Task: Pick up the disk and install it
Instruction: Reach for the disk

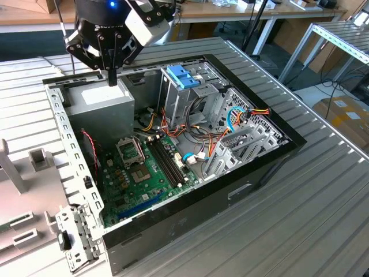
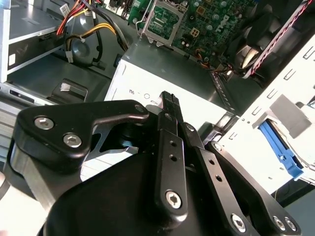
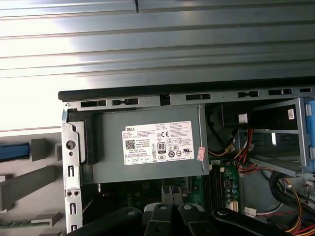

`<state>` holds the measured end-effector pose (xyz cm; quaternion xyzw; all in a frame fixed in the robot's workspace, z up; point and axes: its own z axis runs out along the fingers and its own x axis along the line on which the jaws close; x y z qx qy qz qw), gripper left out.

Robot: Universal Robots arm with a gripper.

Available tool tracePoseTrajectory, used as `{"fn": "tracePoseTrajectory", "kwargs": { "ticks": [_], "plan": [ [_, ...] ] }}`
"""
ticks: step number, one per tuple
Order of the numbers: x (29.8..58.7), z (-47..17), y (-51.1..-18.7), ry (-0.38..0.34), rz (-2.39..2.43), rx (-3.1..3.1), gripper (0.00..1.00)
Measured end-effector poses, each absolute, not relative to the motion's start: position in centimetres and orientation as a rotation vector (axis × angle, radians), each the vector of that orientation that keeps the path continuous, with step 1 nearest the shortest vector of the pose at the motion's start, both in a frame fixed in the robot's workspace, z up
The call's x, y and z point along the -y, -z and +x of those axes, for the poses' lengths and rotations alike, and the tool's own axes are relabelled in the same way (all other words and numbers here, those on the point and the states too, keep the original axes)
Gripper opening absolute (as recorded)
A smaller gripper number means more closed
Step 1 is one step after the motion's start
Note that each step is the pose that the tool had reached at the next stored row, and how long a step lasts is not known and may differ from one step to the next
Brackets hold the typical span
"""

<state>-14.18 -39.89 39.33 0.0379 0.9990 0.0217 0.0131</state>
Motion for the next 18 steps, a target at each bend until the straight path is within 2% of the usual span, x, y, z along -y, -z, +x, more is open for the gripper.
{"fn": "tracePoseTrajectory", "kwargs": {
  "ticks": [18],
  "plan": [
    [39.89,-14.89,-39.33,-0.068,0.118,-3.113,0.11]
  ]
}}
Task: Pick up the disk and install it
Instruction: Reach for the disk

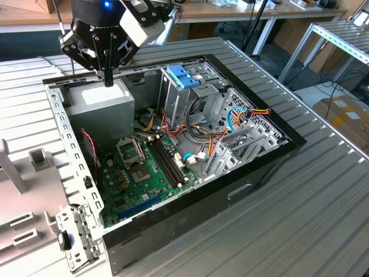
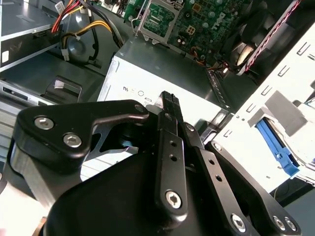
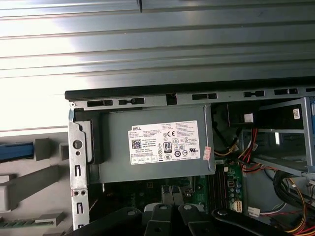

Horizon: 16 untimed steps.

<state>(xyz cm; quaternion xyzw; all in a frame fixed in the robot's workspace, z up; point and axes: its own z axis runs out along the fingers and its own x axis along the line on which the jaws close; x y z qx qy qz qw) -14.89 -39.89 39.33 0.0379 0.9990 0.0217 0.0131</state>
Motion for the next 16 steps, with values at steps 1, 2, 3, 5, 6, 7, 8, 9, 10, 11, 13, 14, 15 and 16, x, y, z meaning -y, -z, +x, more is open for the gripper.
{"fn": "tracePoseTrajectory", "kwargs": {
  "ticks": [1,2,3,5,6,7,8,9,10,11,13,14,15,16],
  "plan": [
    [39.9,-14.9,-39.3,-0.068,0.118,-3.112,0.11],
    [39.9,-15.0,-39.3,-0.068,0.118,-3.112,0.11],
    [39.9,-15.0,-39.3,-0.068,0.118,-3.112,0.11],
    [39.9,-15.2,-39.3,-0.068,0.118,-3.112,0.11],
    [39.9,-15.2,-39.3,-0.068,0.118,-3.112,0.11],
    [39.9,-15.3,-39.3,-0.068,0.118,-3.112,0.11],
    [39.9,-15.5,-39.3,-0.068,0.118,-3.113,0.11],
    [39.9,-15.6,-39.3,-0.068,0.118,-3.112,0.11],
    [39.9,-15.7,-39.3,-0.068,0.118,-3.112,0.11],
    [39.9,-15.7,-39.3,-0.068,0.118,-3.112,0.11],
    [39.9,-15.9,-39.3,-0.068,0.118,-3.112,0.11],
    [39.9,-15.9,-39.3,-0.068,0.118,-3.112,0.11],
    [39.9,-16.0,-39.3,-0.068,0.118,-3.113,0.11],
    [39.9,-16.0,-39.3,-0.068,0.118,-3.113,0.11]
  ]
}}
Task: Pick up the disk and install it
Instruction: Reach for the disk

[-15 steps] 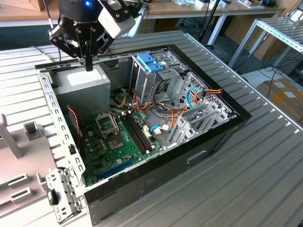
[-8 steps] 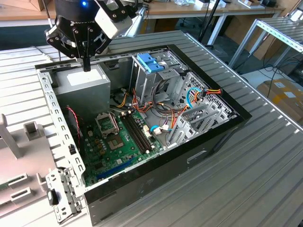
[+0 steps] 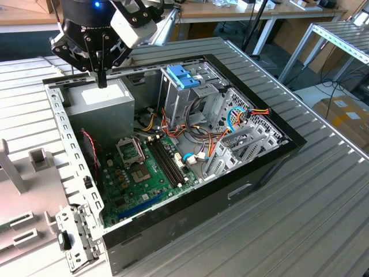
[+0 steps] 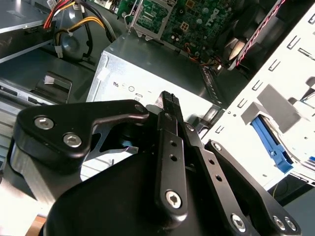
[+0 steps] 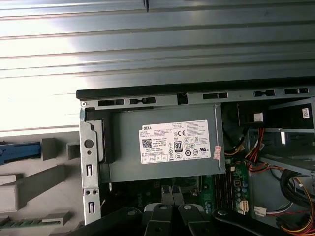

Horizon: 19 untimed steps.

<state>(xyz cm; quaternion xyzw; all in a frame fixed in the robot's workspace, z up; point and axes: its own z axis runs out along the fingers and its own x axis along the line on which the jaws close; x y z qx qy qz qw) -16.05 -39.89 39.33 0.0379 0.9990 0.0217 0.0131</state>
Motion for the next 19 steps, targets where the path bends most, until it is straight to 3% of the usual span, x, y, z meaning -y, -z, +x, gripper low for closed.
{"fn": "tracePoseTrajectory", "kwargs": {
  "ticks": [19],
  "plan": [
    [39.89,-16.99,-39.33,-0.068,0.118,-3.112,0.11]
  ]
}}
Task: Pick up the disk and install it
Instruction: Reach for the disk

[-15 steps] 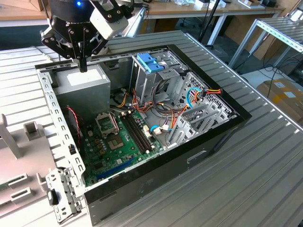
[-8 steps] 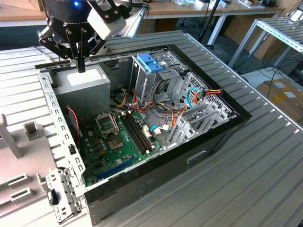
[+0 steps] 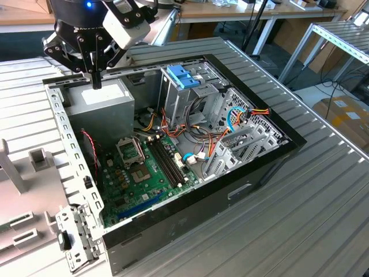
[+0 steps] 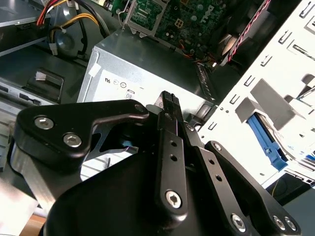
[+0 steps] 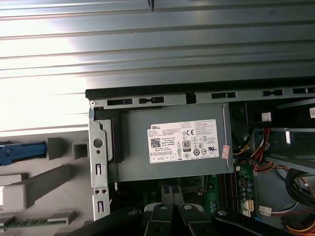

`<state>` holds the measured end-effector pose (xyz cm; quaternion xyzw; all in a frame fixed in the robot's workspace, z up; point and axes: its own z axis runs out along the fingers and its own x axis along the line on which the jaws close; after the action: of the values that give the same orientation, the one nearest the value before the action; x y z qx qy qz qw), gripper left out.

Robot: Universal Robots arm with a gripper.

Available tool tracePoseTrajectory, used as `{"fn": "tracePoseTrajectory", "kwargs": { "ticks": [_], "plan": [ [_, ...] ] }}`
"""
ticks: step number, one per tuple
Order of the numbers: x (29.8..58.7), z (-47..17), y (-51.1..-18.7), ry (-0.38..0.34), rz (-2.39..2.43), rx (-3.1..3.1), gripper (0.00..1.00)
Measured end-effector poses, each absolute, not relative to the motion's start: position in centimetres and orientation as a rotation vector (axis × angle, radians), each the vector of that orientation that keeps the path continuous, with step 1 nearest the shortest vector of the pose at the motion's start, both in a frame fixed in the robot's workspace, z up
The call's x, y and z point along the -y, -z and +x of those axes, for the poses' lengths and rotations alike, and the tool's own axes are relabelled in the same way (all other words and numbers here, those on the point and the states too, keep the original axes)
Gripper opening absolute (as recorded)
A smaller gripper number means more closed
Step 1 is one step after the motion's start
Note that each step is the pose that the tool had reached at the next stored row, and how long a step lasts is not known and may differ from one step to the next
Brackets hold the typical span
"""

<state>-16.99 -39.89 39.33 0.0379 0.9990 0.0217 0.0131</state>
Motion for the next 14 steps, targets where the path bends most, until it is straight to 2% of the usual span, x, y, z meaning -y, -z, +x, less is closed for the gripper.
{"fn": "tracePoseTrajectory", "kwargs": {
  "ticks": [14],
  "plan": [
    [39.89,-17.89,-39.32,-0.068,0.118,-3.112,0.11]
  ]
}}
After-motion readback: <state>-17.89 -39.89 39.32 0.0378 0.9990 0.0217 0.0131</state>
